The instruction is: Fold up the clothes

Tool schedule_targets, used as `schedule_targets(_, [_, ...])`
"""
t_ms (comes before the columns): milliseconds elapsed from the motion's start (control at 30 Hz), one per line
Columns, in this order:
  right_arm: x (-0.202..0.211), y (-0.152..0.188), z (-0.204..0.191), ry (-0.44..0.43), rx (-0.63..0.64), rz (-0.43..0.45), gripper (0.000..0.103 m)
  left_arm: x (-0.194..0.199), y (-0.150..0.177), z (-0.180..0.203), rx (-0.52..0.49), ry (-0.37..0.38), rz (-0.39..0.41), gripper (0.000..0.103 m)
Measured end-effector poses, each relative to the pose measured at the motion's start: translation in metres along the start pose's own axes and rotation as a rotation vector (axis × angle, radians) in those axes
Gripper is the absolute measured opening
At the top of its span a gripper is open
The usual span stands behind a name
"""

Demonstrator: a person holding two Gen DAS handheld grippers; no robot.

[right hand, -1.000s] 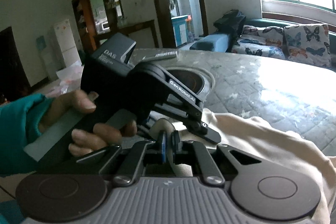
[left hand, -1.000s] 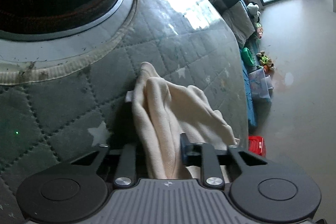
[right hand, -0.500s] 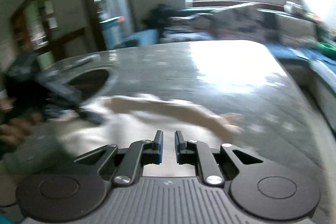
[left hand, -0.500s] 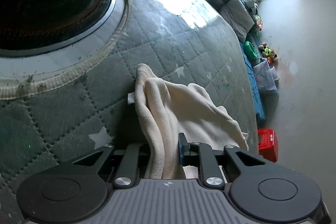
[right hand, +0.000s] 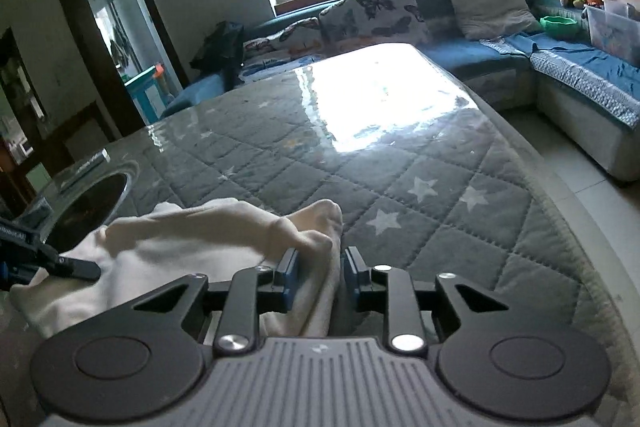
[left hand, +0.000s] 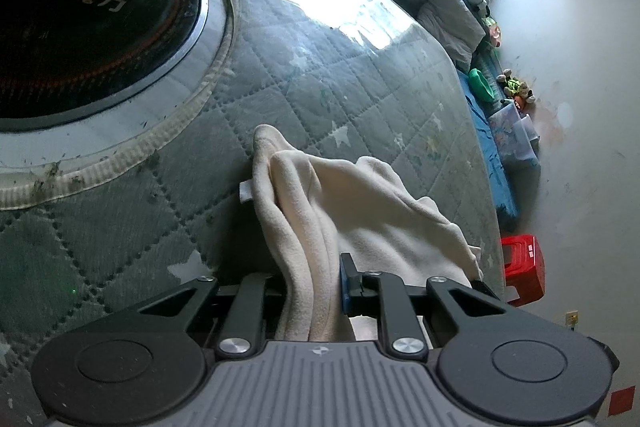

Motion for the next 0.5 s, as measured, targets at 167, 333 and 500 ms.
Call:
schedule_targets(167, [-0.001, 0.004, -0.008, -0.04, -0.004, 0.008, 0.011, 0.0, -0.001, 0.005, -0.03, -0.01, 0.005, 0.019])
schedule_targets(333, [0.008, -0.002, -0.017, -0.034, 0.027, 0.048, 0.008, 0.001, -0.003, 0.017, -0.098, -0.021, 0.019, 0.019])
schedule_targets(500, [0.029, -0.026, -0.019, -0.022, 0.067, 0.114, 0.007, 0.002, -0.012, 0.05, -0.196, 0.022, 0.037, 0.016])
Point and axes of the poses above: each gripper's, at about its wrist camera, not at the fingertips, and x roughly against the way its jaws point, z to its right, y to its underside, the point moved 3 cm from there along -x, roughly the way its jaws point, and after that the axes turned 9 degrees about z, right-handed, at the moved point
